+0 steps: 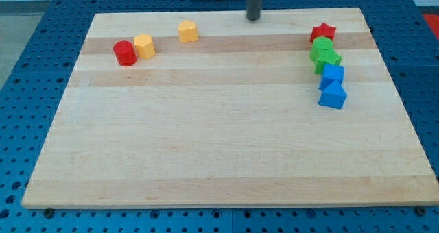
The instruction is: Move the hexagon to the top center of the board
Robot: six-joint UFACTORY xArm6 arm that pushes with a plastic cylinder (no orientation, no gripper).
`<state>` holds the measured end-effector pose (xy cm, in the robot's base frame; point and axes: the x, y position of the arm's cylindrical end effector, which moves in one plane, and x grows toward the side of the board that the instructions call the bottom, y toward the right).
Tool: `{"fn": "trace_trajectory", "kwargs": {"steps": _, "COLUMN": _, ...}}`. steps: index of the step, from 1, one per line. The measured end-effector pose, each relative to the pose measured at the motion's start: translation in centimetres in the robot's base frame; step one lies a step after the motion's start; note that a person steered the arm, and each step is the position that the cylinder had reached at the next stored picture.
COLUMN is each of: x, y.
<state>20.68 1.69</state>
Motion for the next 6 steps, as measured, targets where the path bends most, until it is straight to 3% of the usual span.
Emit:
{"fn": "trace_trajectory", "kwargs": {"steps": 2, "x": 2.5, "y": -15.1}}
{"fn": "trace_trajectory", "kwargs": {"steps": 3, "x": 5.4, "y": -18.1}}
{"fn": "trace_trajectory", "kwargs": {"steps": 4, "x": 6.8, "y": -15.7}}
{"fn": "trace_trajectory", "kwargs": {"steps": 6, "x": 5.1, "y": -3.8}}
